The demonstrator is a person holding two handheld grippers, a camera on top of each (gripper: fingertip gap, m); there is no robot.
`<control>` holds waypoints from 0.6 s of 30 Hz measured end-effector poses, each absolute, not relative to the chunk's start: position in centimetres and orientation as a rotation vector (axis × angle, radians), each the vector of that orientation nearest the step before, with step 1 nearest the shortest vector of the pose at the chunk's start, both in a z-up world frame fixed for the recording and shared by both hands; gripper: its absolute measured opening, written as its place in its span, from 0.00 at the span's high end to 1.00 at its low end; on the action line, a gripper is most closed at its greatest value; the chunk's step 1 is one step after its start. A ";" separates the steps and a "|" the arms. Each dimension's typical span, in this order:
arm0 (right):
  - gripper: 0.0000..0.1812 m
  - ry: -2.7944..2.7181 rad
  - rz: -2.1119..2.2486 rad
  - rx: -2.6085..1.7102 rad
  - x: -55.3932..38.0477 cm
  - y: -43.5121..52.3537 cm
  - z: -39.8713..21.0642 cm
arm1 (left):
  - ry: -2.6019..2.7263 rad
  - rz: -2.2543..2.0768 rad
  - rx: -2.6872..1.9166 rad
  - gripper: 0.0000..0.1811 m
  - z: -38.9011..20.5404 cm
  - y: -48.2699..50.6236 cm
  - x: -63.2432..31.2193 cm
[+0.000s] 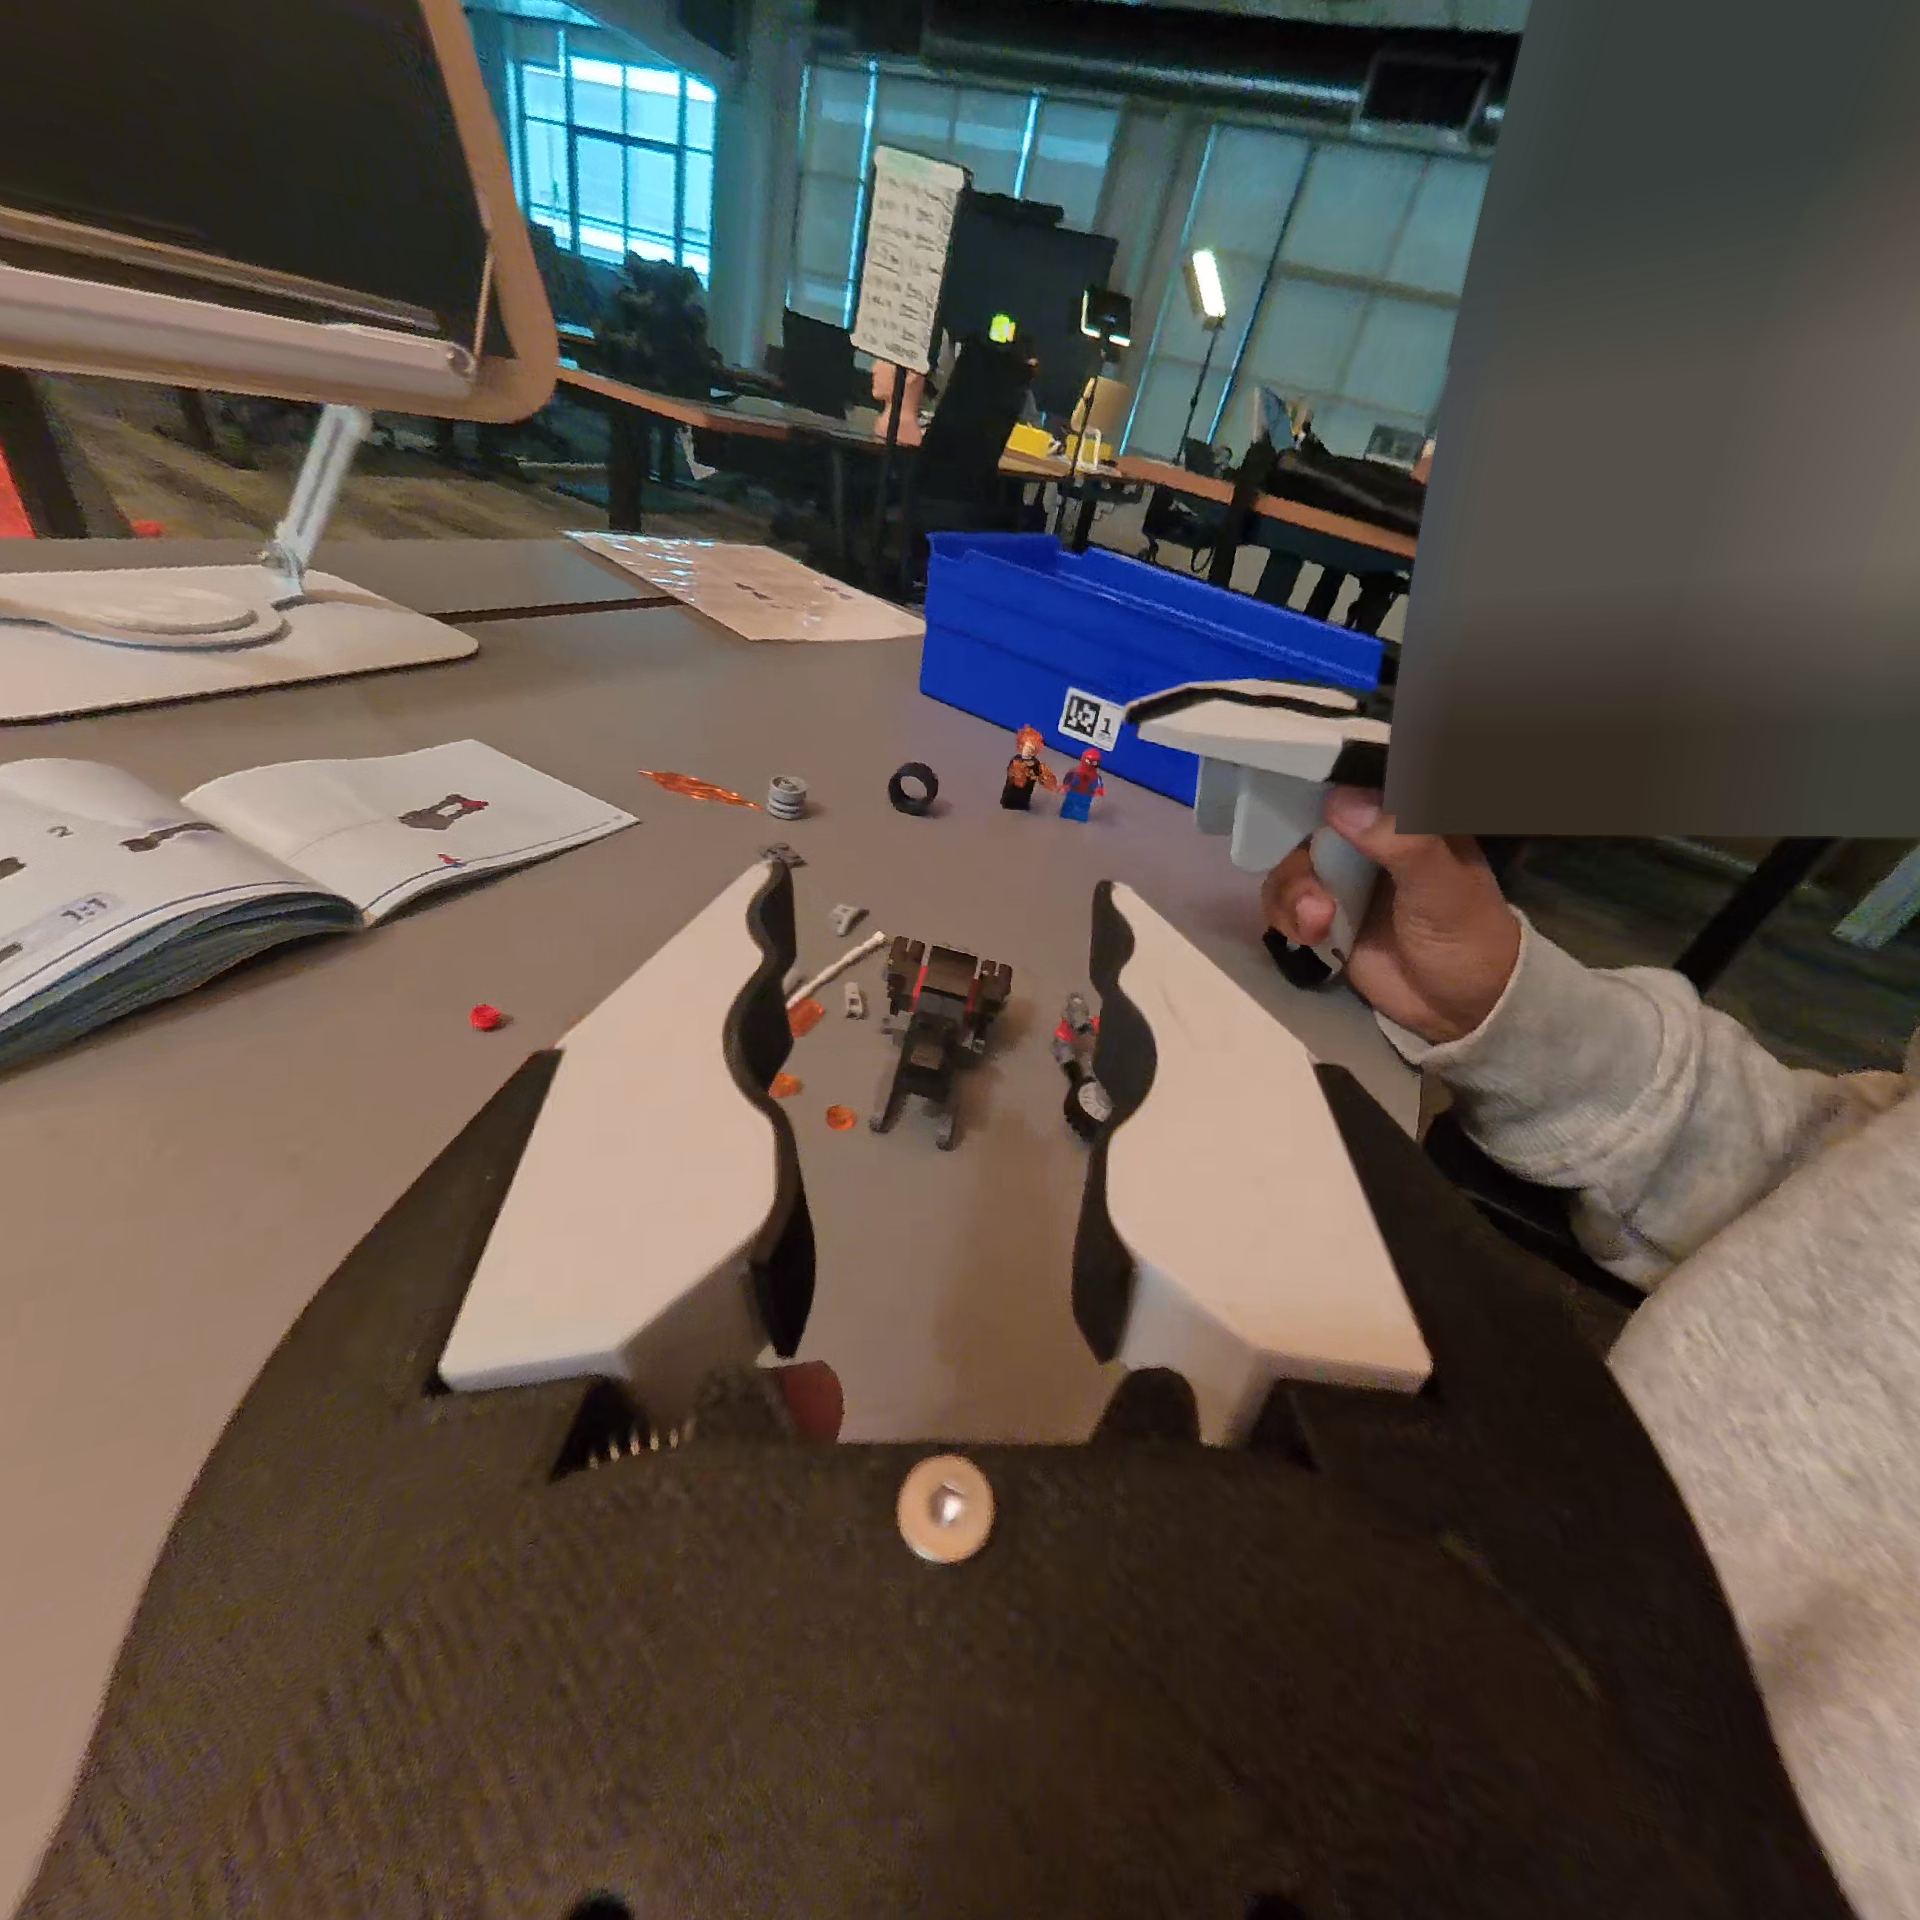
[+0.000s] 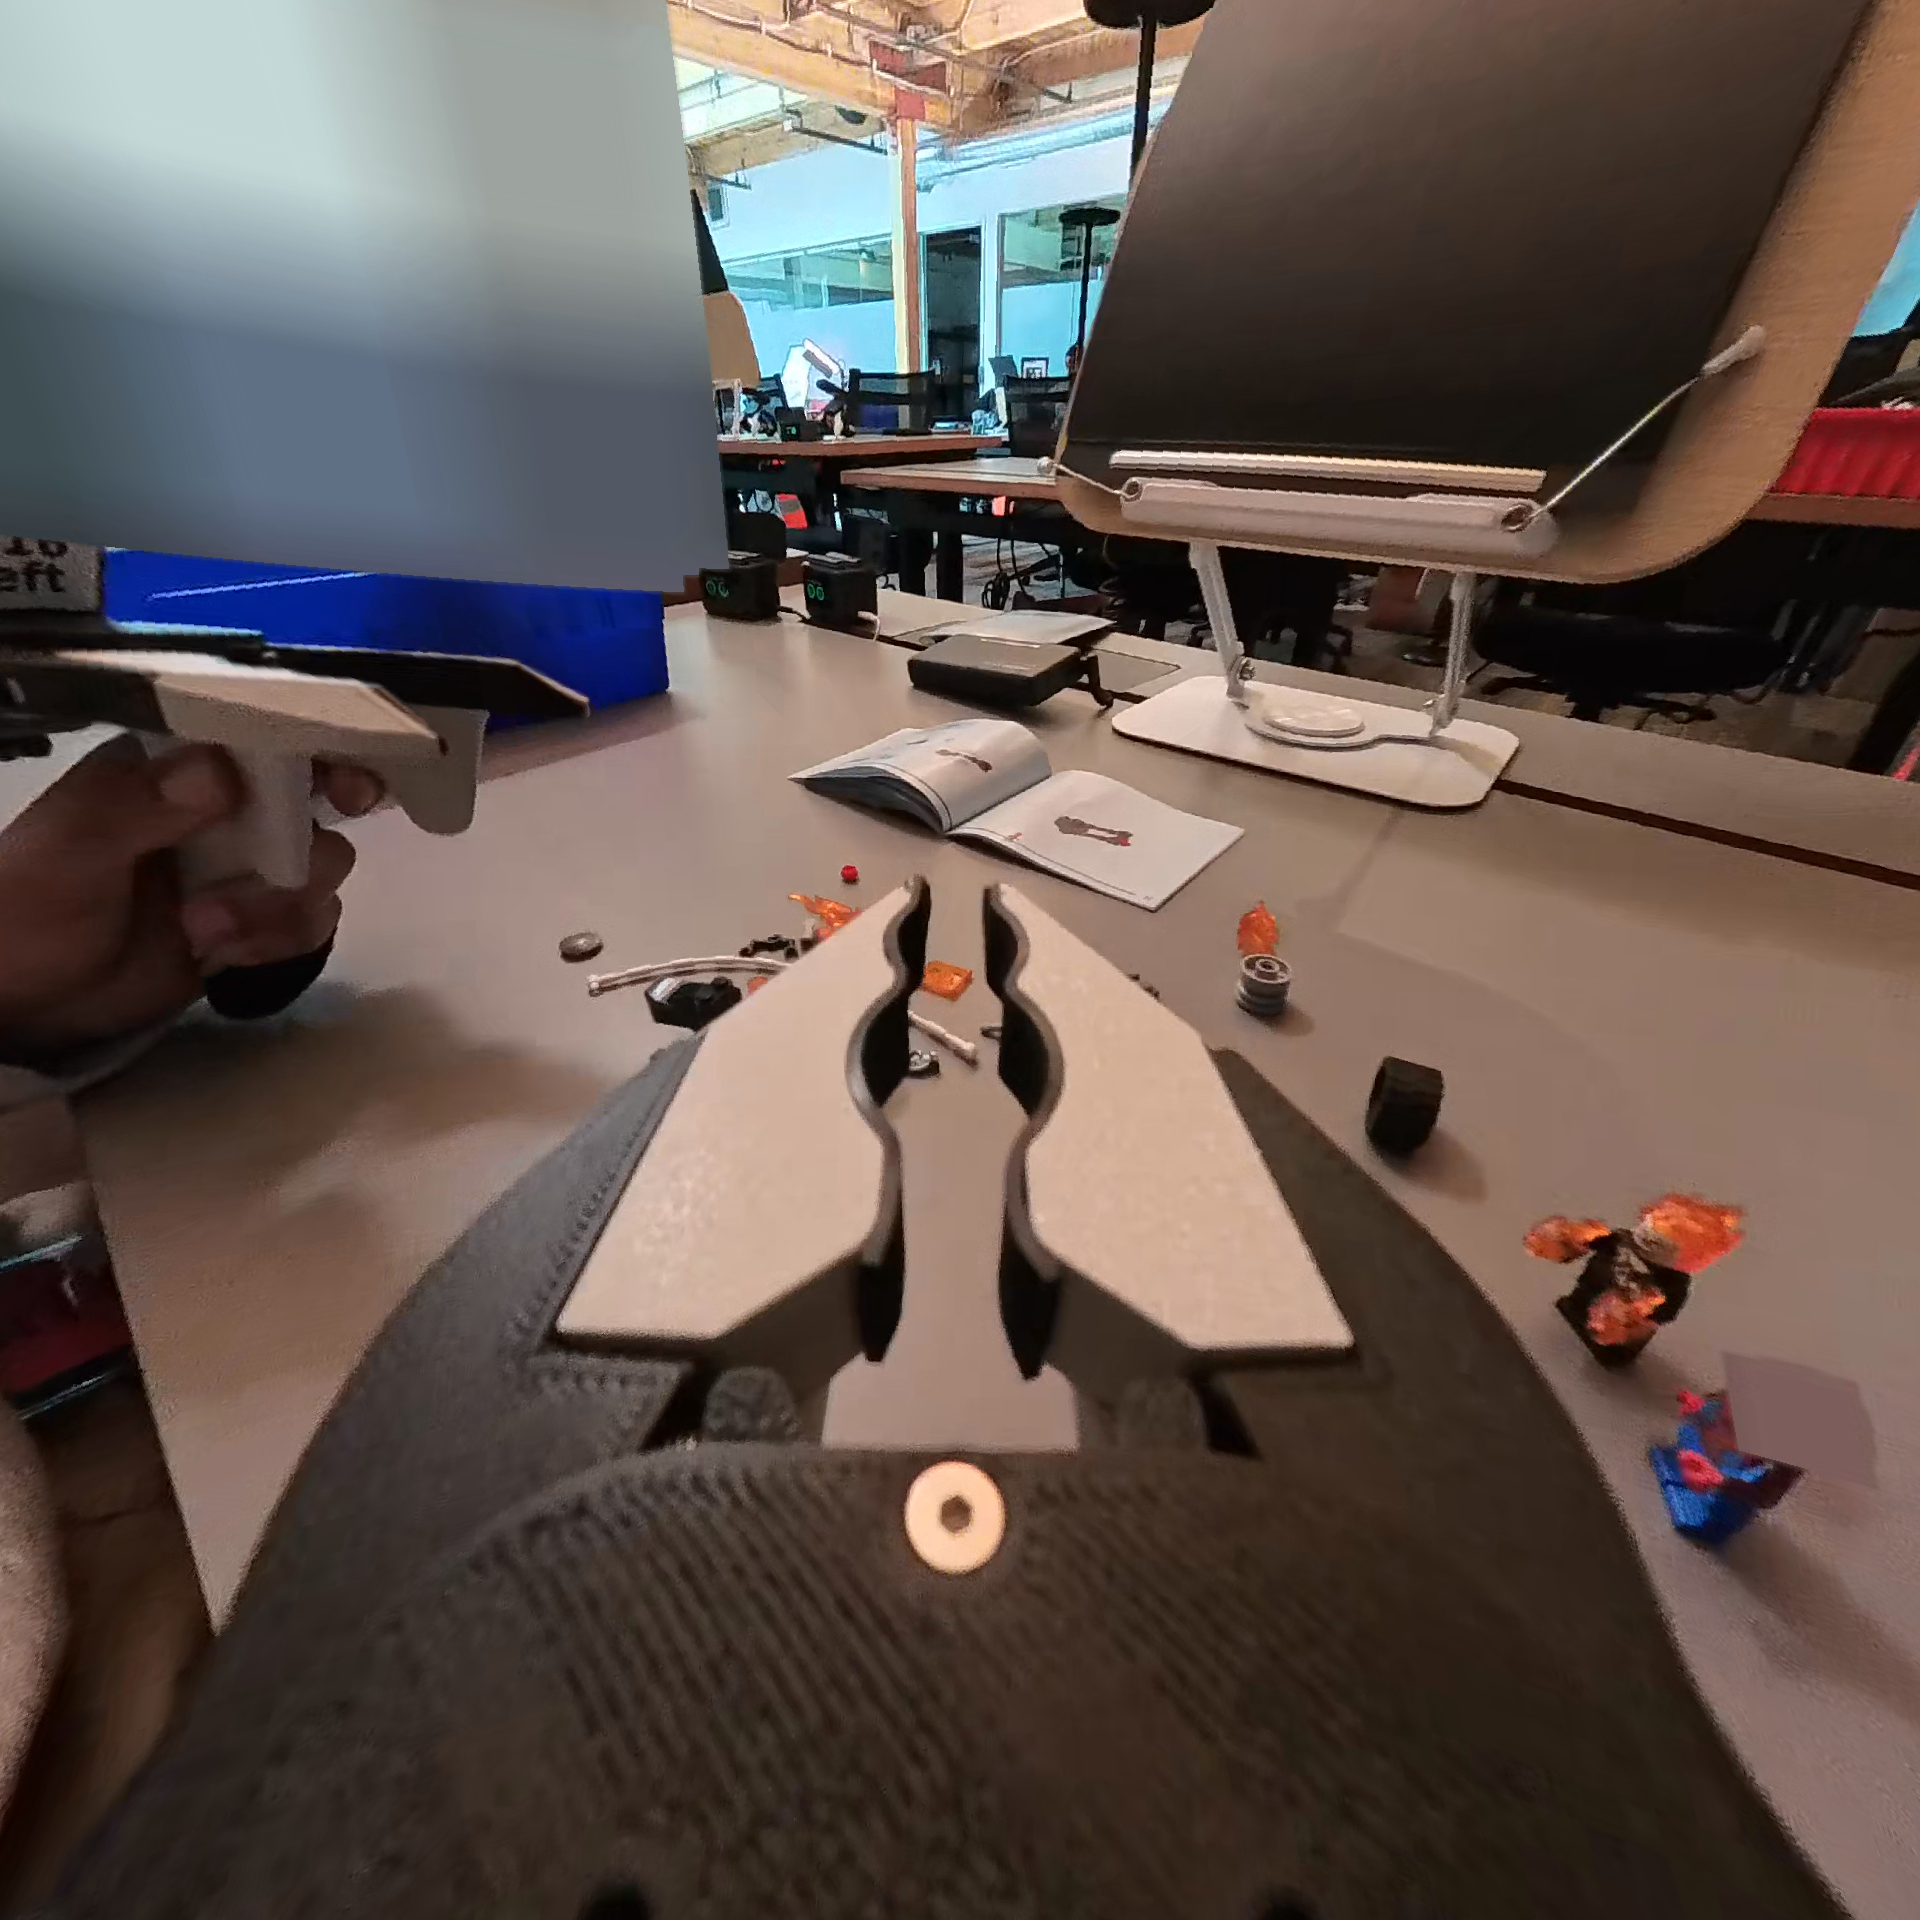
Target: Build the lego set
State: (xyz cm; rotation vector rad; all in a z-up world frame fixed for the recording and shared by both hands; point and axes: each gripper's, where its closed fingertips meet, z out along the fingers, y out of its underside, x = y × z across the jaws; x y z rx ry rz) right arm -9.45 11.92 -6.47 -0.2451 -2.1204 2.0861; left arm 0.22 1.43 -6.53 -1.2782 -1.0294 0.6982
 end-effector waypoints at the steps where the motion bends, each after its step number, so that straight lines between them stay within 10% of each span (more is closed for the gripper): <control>1: 0.96 -2.126 2.076 -0.239 -9.4 11.8 -6.6 | -1.038 0.701 -1.273 0.69 -6.5 1.0 0.2; 18: 0.95 -2.137 2.092 -0.296 -10.1 11.9 -6.6 | -1.236 0.666 -1.272 0.69 -8.9 -6.2 -0.8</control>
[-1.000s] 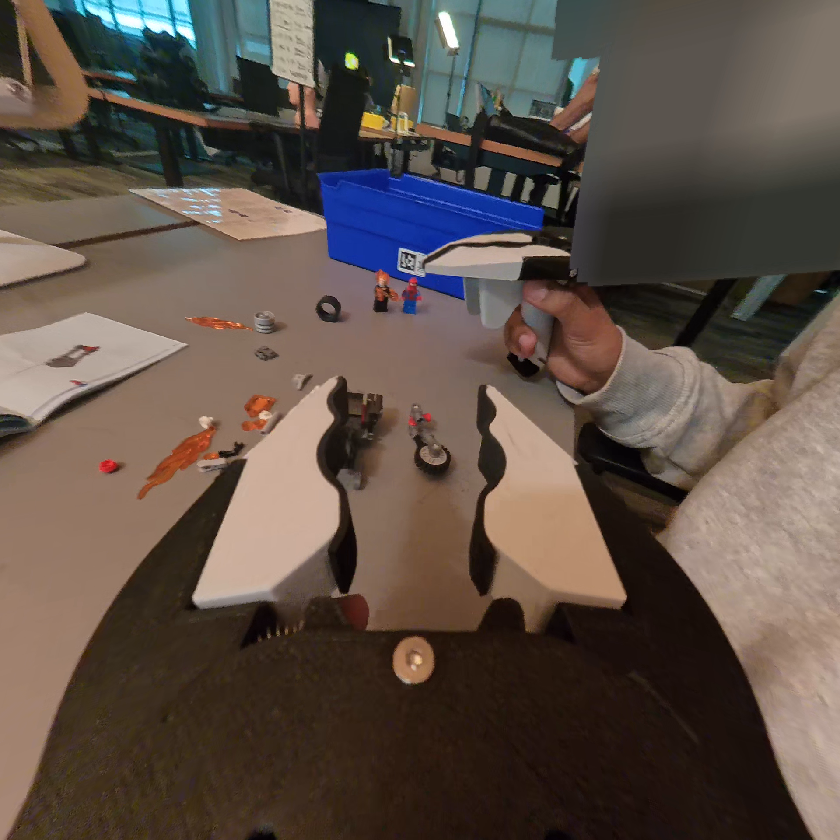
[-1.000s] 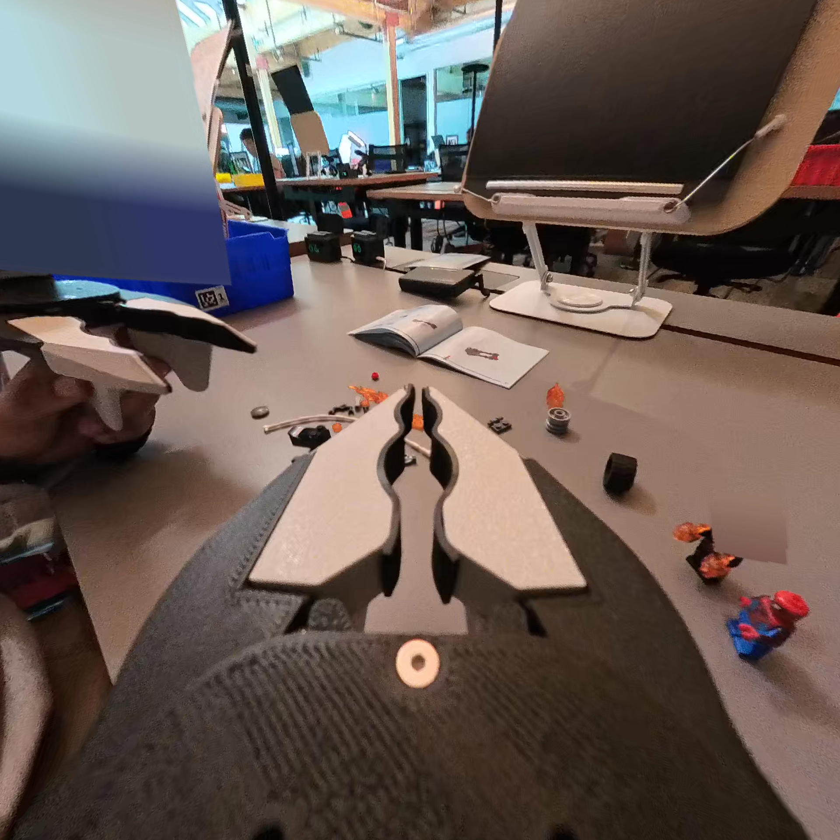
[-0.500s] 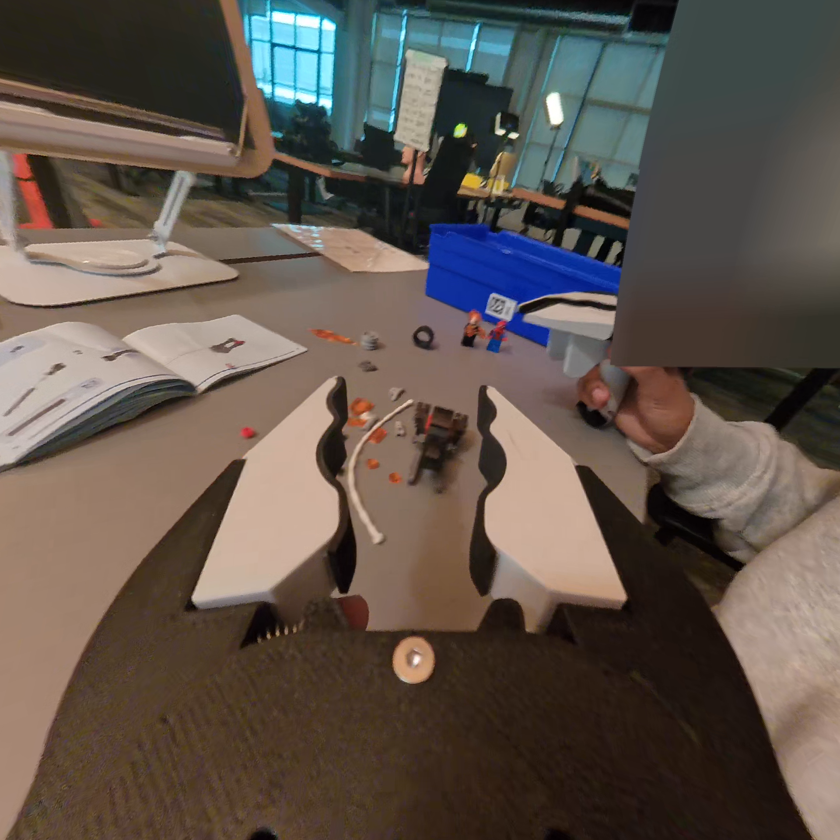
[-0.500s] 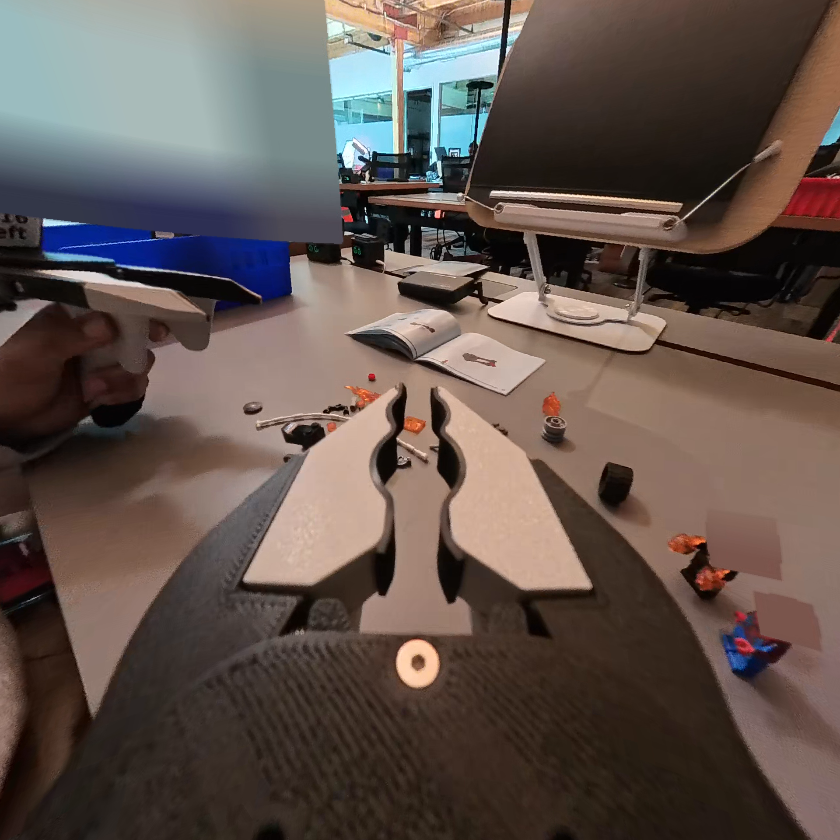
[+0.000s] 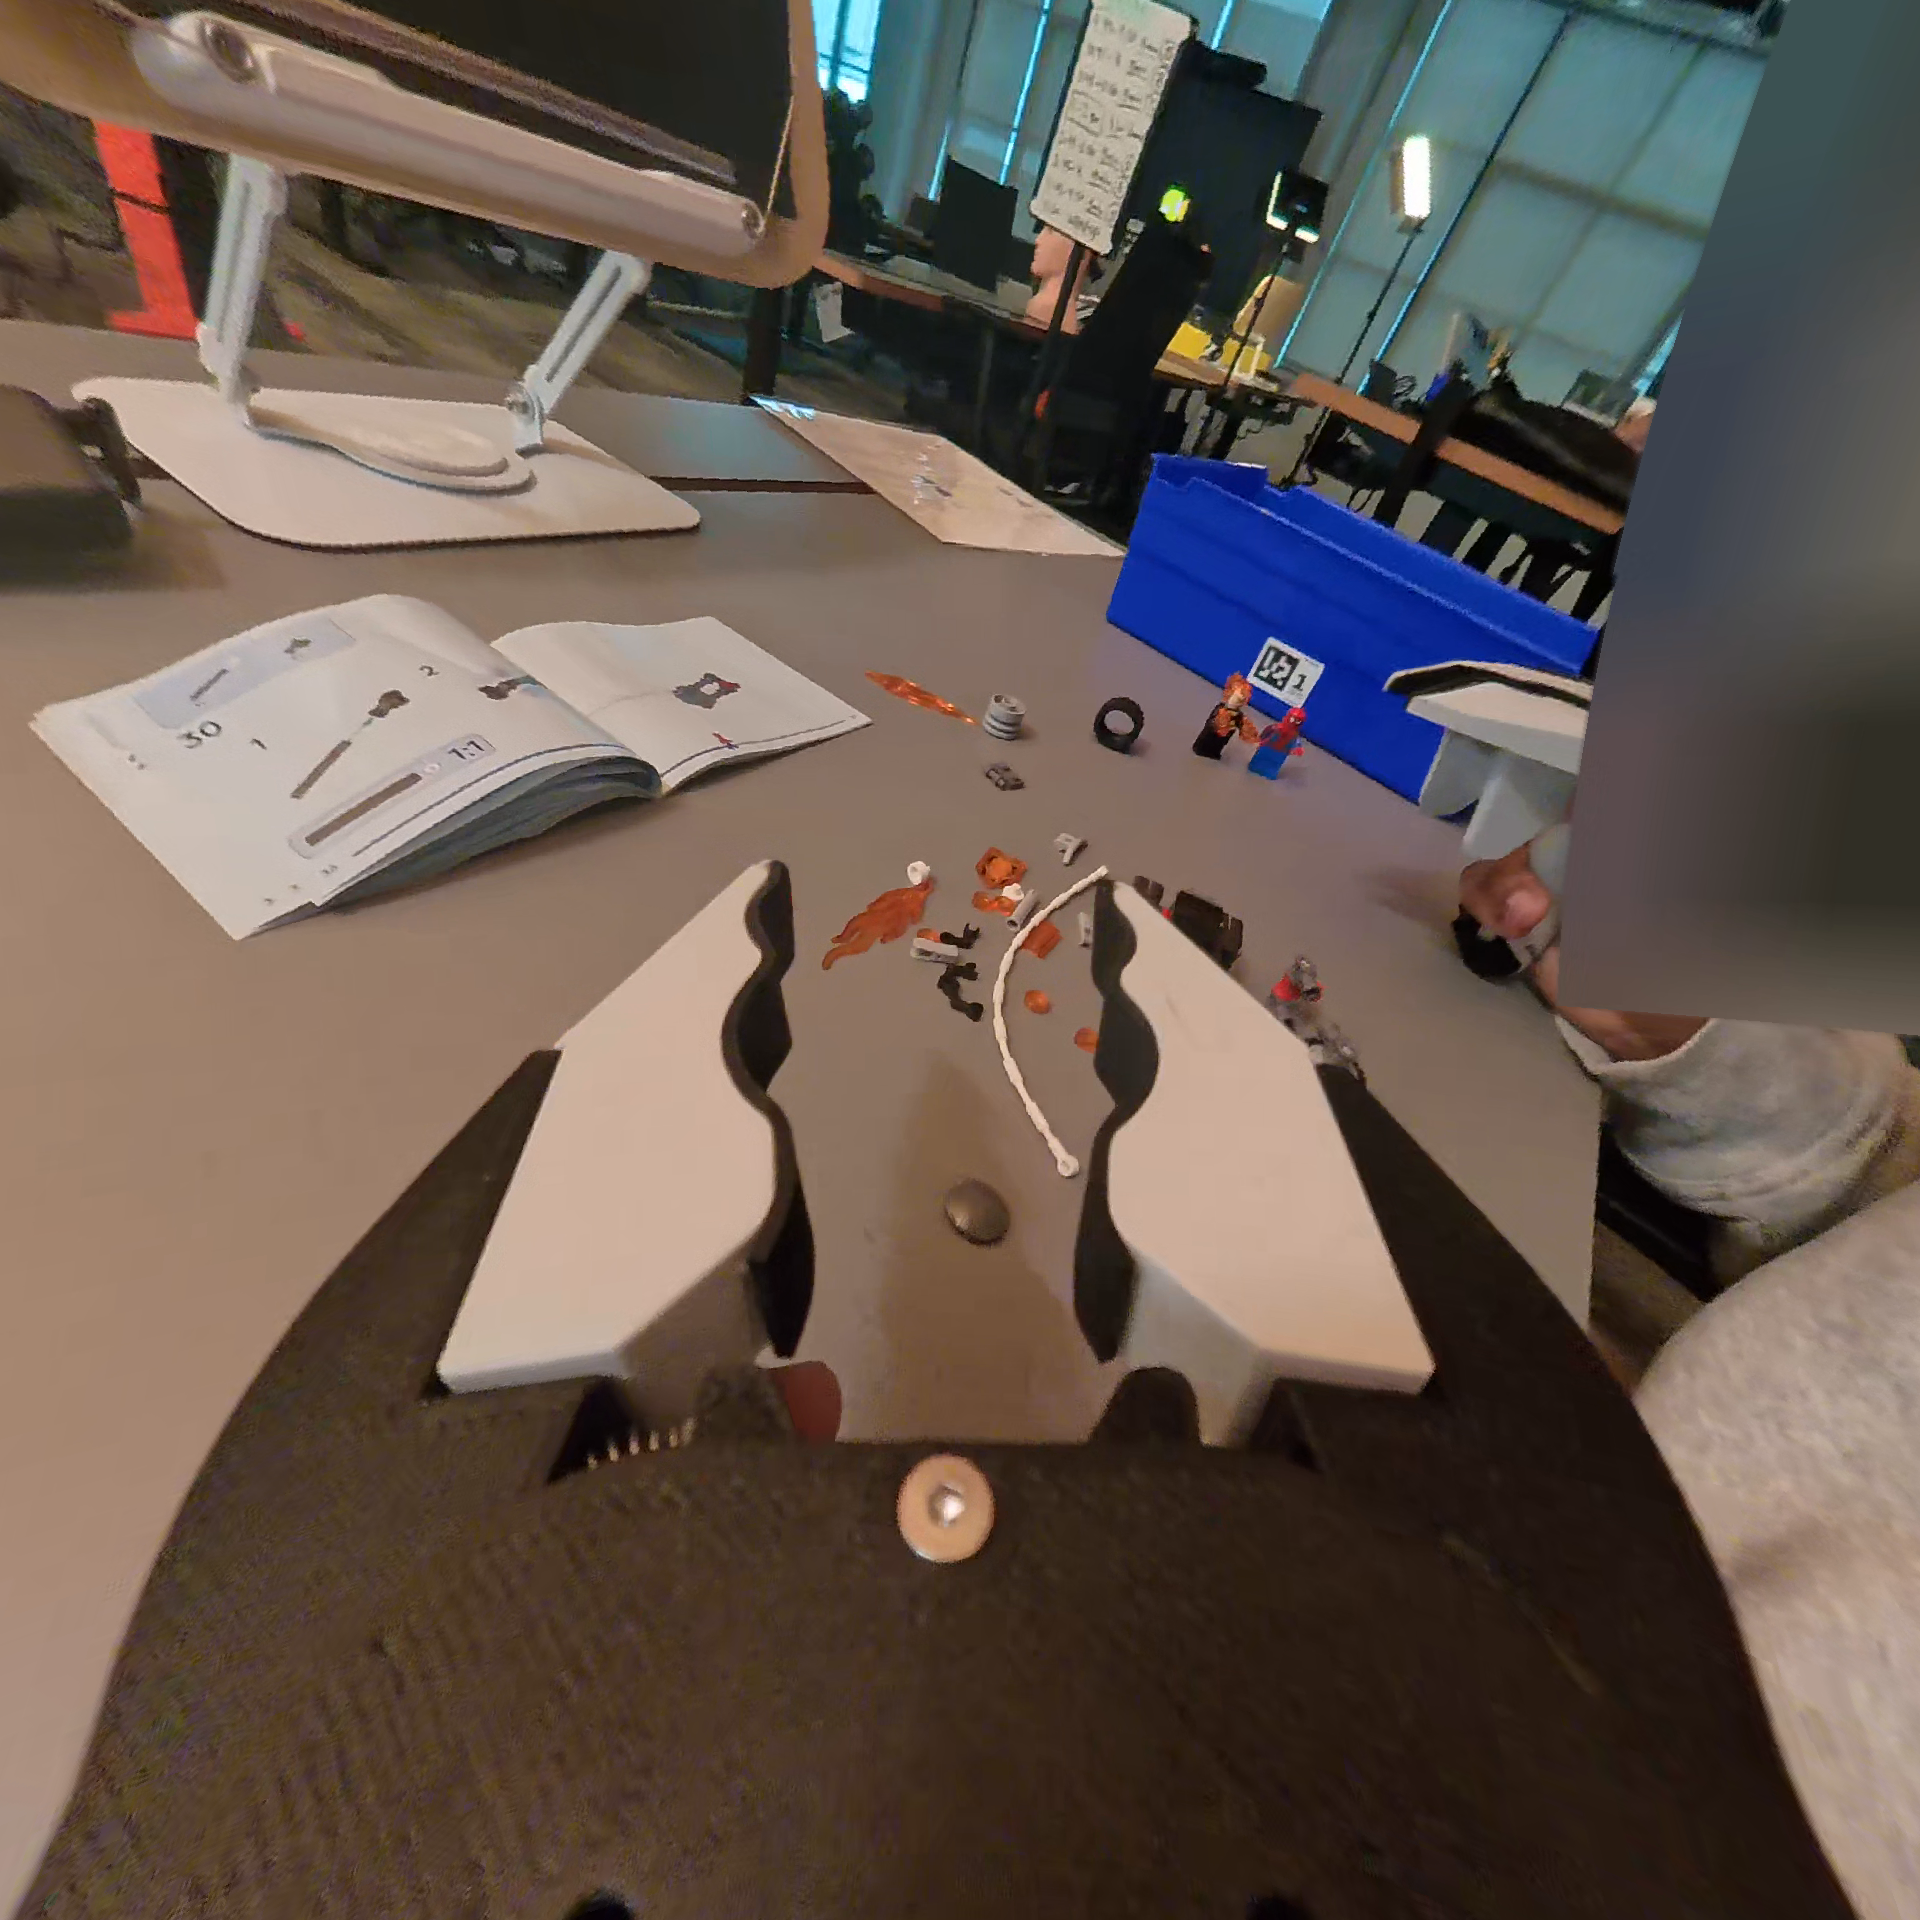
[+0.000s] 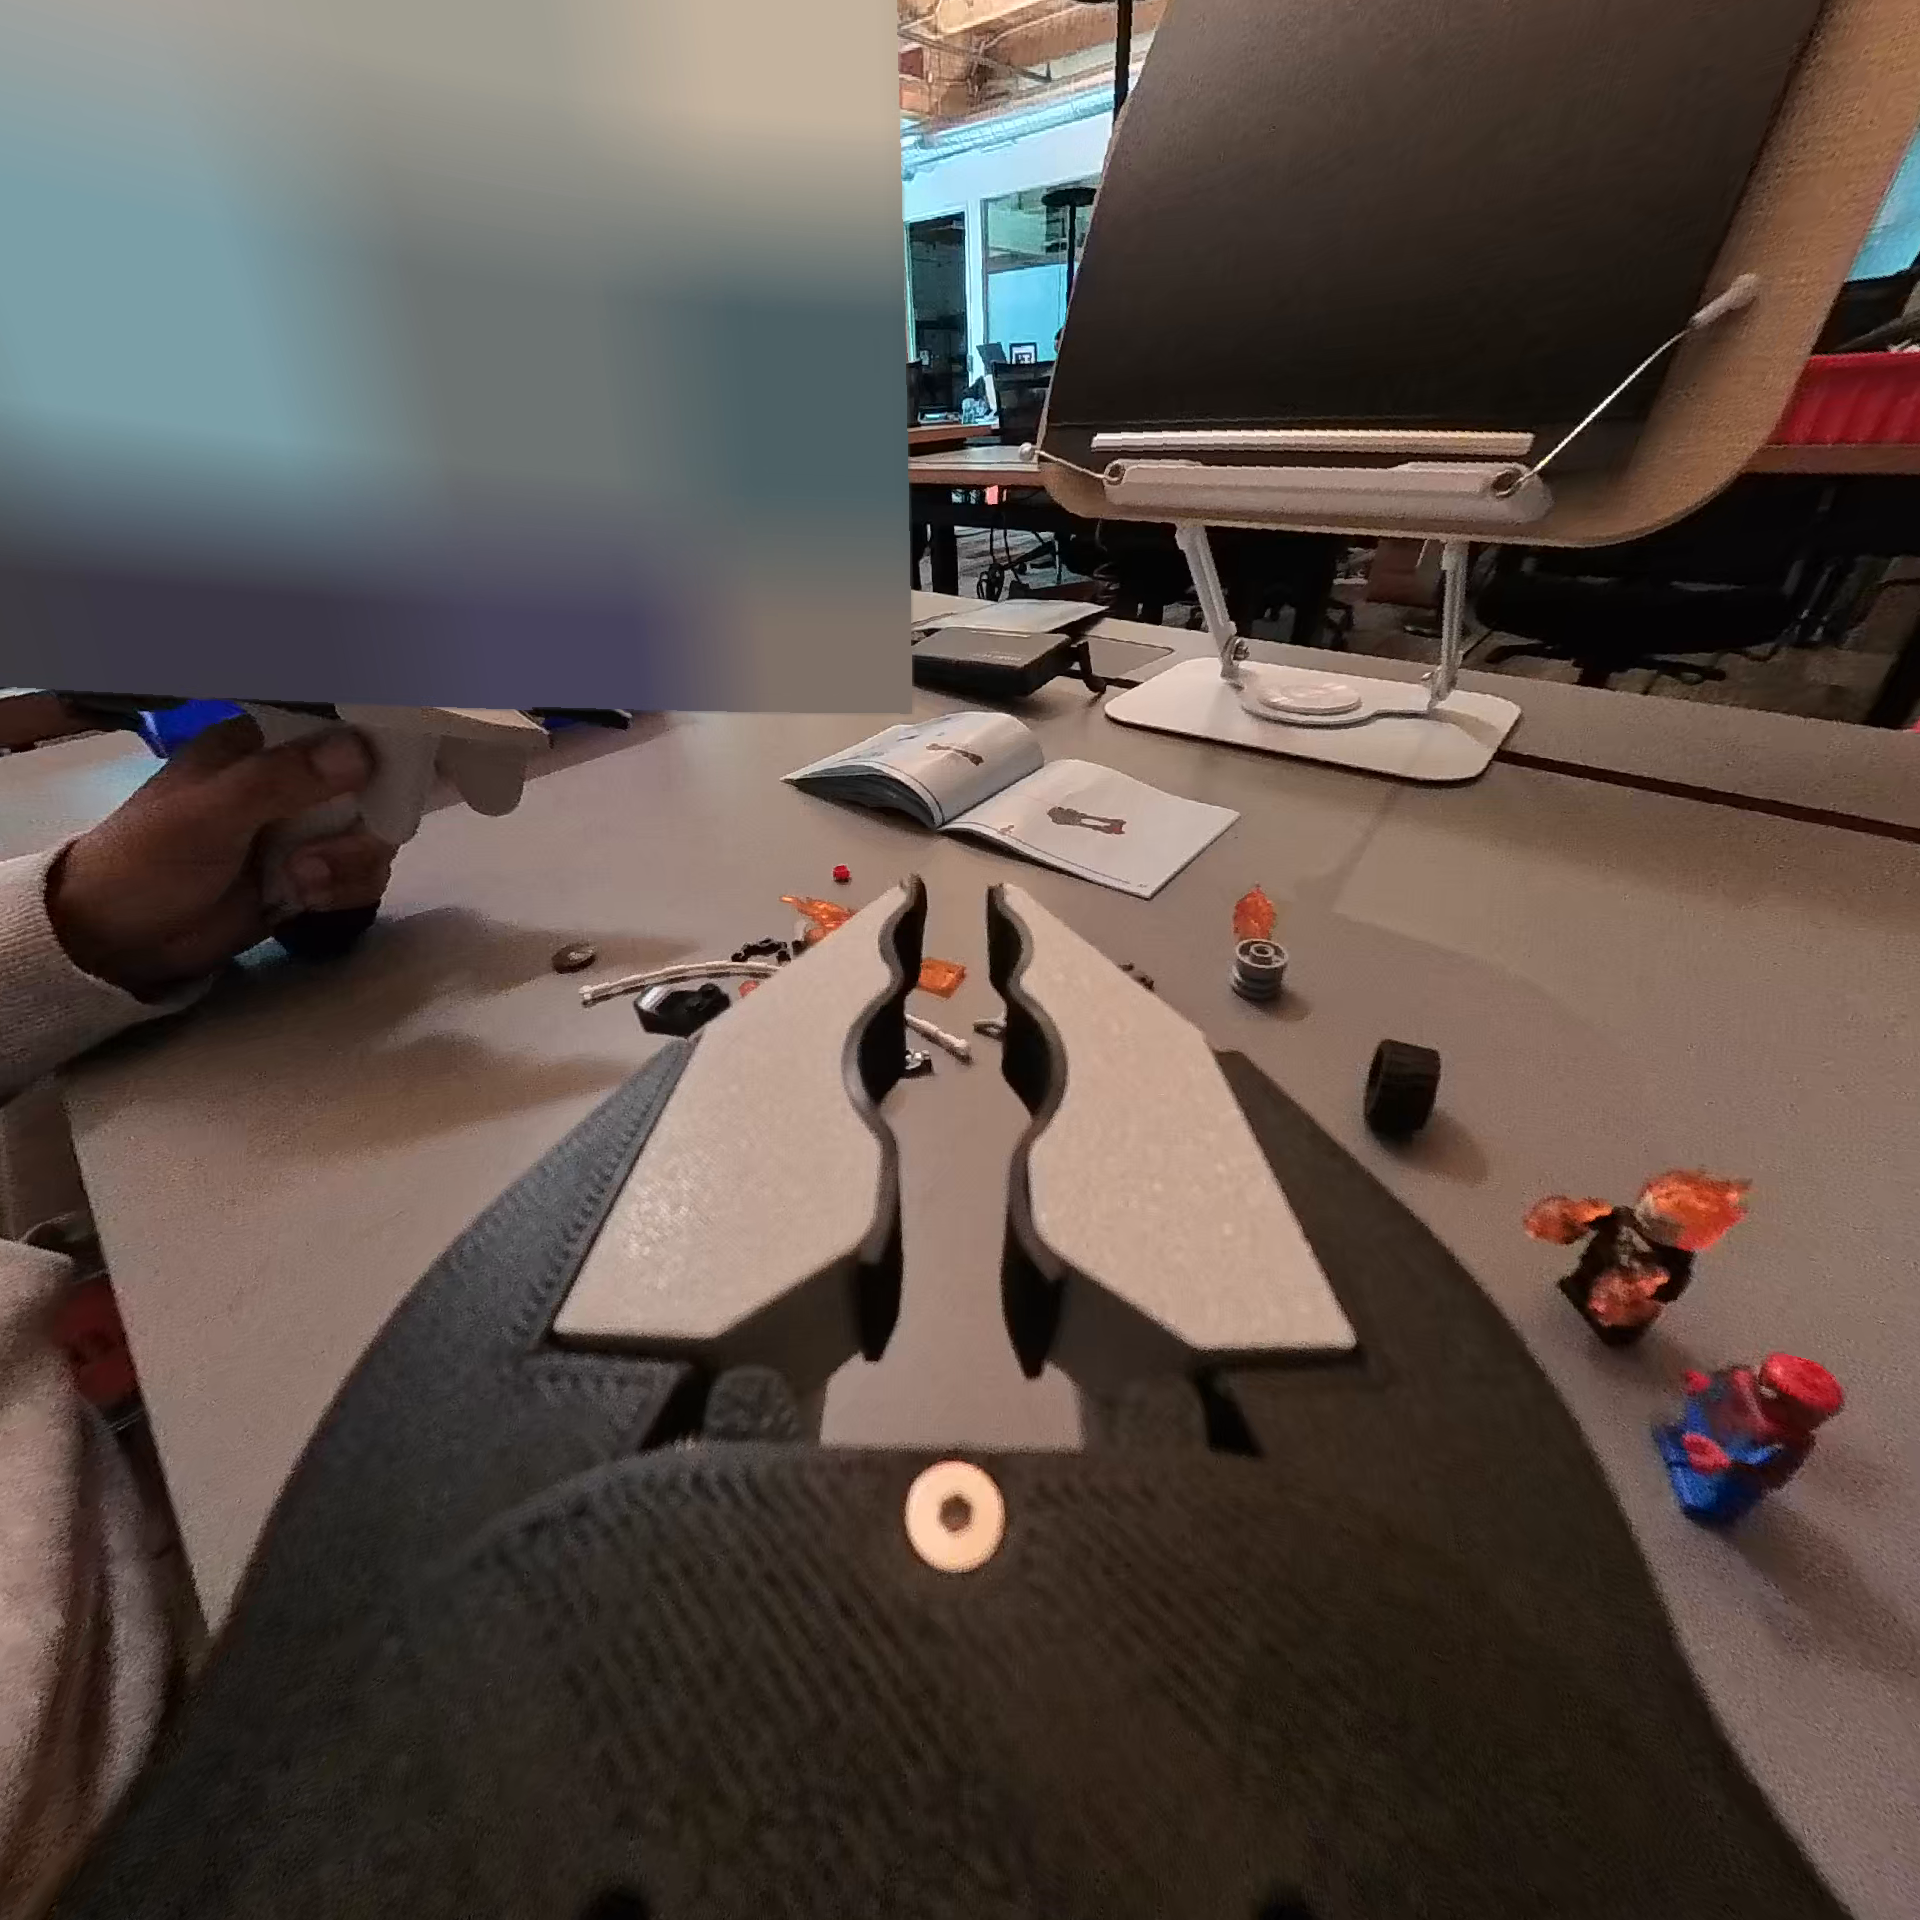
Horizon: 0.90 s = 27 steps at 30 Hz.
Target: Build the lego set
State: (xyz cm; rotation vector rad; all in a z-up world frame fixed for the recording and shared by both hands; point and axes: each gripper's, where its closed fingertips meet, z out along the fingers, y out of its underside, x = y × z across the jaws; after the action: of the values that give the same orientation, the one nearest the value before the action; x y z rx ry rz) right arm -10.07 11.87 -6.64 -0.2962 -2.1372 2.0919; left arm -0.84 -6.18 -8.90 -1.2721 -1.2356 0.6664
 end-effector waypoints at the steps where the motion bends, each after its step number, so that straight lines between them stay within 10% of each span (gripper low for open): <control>1: 0.95 -2.142 2.090 -0.301 -10.1 11.8 -6.7 | -1.236 0.654 -1.267 0.69 -8.9 -6.2 -0.9; 27: 0.92 -2.101 2.113 -0.507 -16.2 9.9 -4.0 | -1.178 0.736 -1.195 0.66 -2.8 -6.9 -5.7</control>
State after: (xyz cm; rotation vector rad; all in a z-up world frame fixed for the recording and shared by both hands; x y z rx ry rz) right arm -16.16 9.89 -4.00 -0.5067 -2.1013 2.1135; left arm -5.73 -6.86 -2.83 -1.1952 -1.1778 0.7356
